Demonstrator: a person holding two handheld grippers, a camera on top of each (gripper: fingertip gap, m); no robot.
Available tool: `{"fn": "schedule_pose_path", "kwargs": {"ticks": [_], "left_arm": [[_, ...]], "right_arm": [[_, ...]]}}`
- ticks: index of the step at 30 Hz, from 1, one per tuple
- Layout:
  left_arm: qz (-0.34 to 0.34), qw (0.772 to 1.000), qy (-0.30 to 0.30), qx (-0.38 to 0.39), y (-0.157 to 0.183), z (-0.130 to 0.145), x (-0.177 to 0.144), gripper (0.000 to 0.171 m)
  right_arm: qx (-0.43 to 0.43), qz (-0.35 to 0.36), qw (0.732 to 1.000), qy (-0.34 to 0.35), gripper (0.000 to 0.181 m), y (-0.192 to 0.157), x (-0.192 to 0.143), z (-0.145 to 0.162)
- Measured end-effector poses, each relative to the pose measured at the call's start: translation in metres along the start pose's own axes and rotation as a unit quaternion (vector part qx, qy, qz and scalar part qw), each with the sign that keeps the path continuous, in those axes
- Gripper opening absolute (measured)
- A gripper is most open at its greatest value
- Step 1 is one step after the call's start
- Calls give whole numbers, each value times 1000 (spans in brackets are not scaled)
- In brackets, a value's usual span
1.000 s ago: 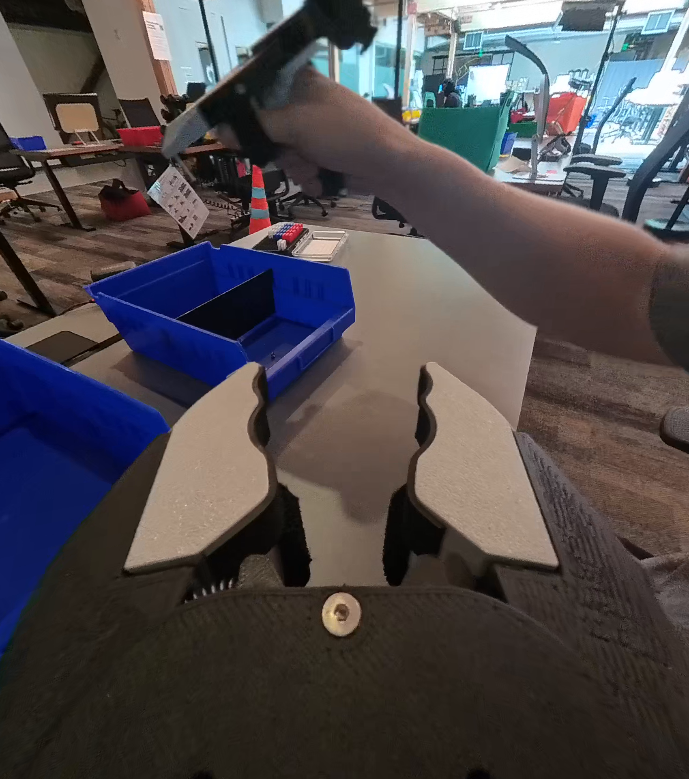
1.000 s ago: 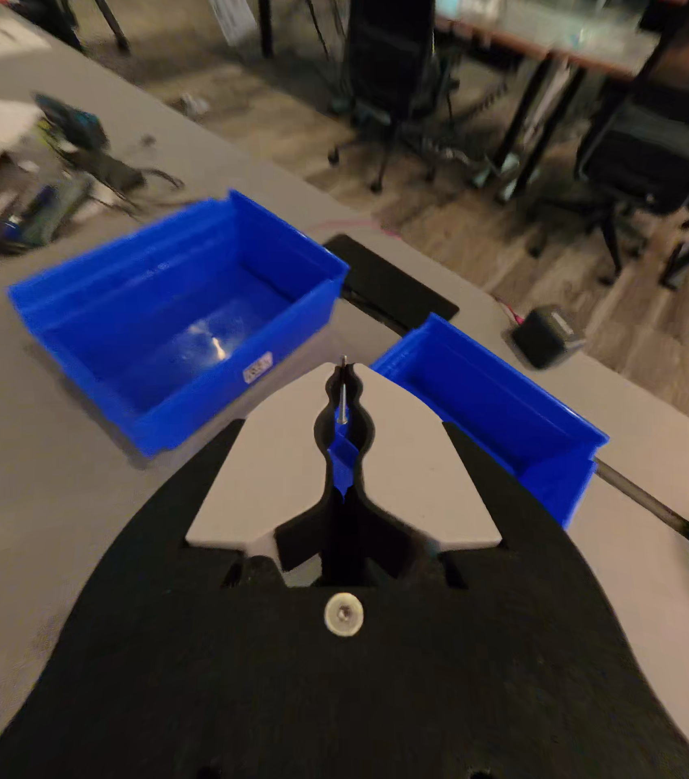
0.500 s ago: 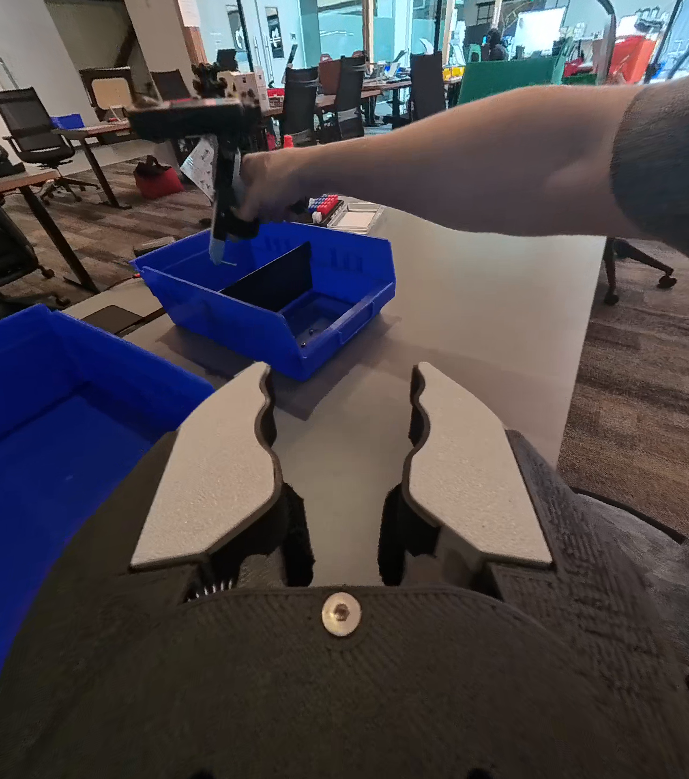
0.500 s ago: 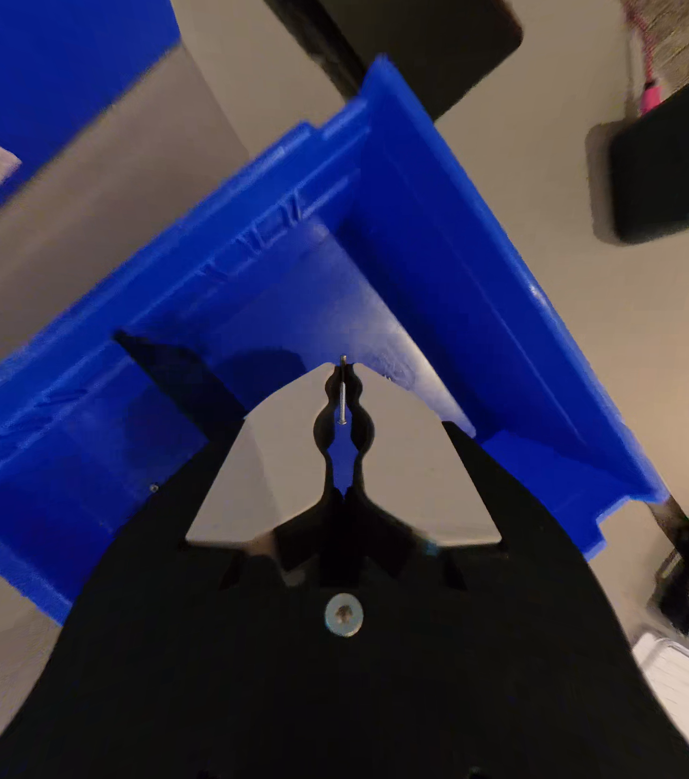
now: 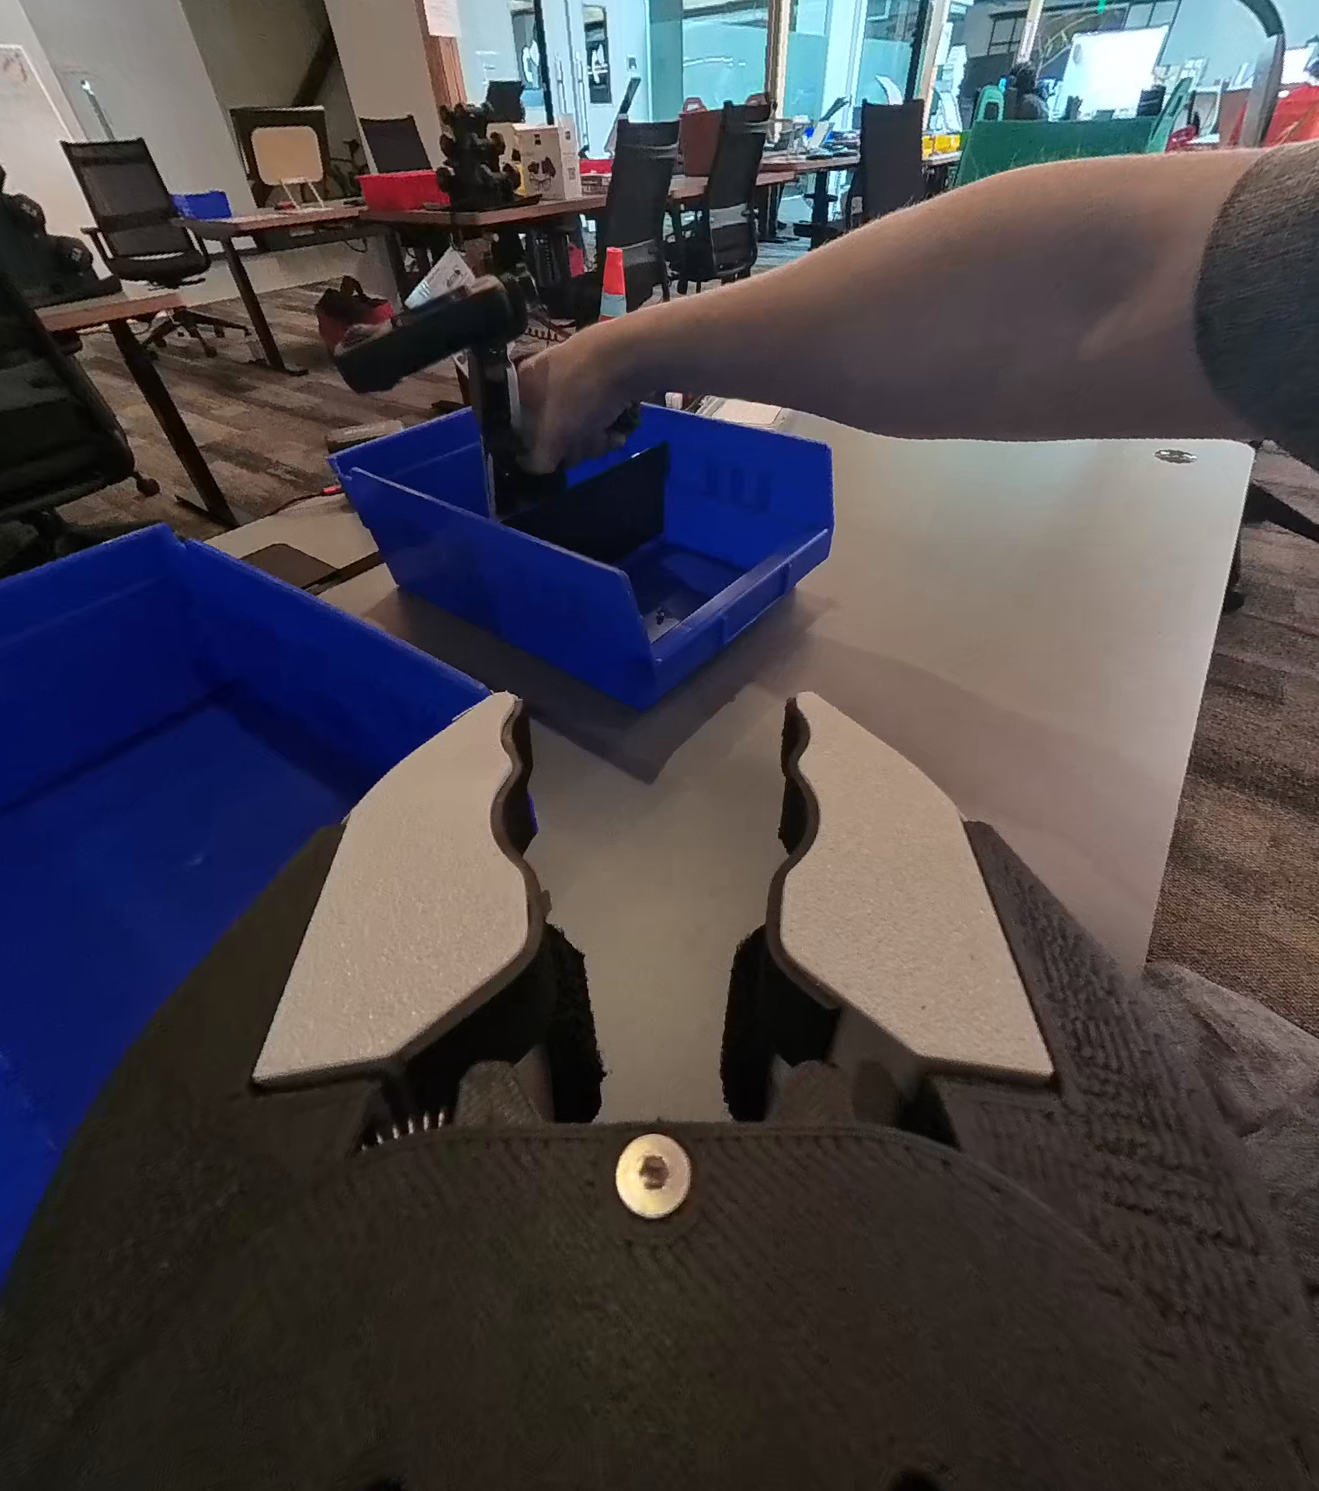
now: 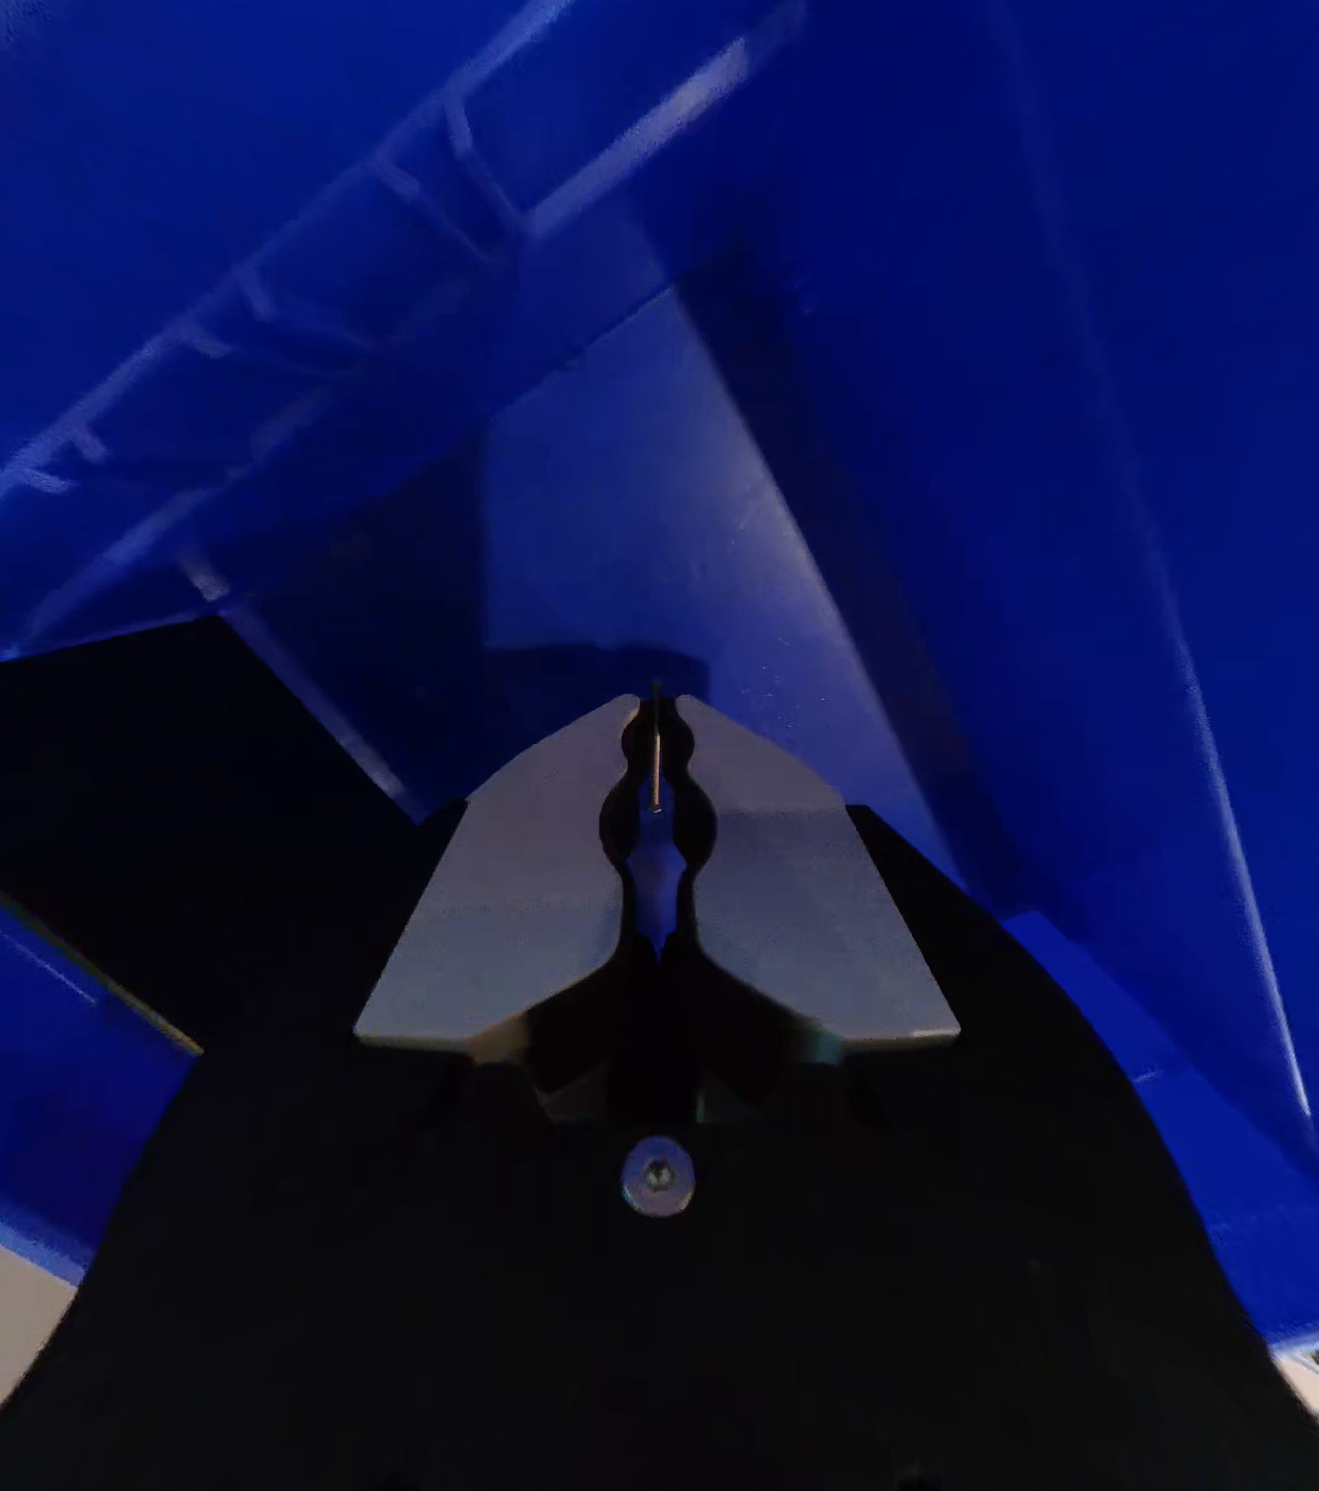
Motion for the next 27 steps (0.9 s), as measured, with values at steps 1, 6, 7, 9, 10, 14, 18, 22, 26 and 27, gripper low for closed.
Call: {"fn": "schedule_pose_path", "kwargs": {"ticks": [1,6,7,9,10,14,18,22,26,27], "left_arm": [[1,1000,-1,0,0,0,0,60],[-3,1000,-1,2,-2,0,-2,59],[-4,1000,0,3,-2,-1,-2,59],[-6,1000,1,3,-3,-1,-3,59],[-7,1000,1,4,-3,-1,-3,59],[-7,1000,1,4,-3,-2,-3,59],[-9,1000,1,4,-2,-3,-4,59],[-17,1000,-3,-6,-4,-3,-5,55],[-27,1000,-8,-7,-2,-4,-5,50],[-28,1000,-6,-4,-1,-6,-6,49]], "right_arm": [[5,3,1000,-7,3,1,2,2],[19,3,1000,-19,7,4,6,7],[21,5,1000,-17,10,5,6,6],[25,3,1000,-13,12,5,5,6],[26,6,1000,-12,13,6,4,6],[27,20,999,14,13,10,-10,2],[47,18,991,128,8,10,-54,-13],[36,41,971,233,0,-2,-91,-10],[33,71,938,339,0,-19,-129,-3],[36,79,930,356,0,-23,-138,0]]}}
Point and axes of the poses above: each gripper's, where its closed fingertips meet, x out along the fingers, z out of its underside, y = z × x across the jaws, the point moved 2 cm from there along -x, back along the fingers, and after that the axes turned 3 degrees about x, right-handed, at the moved point
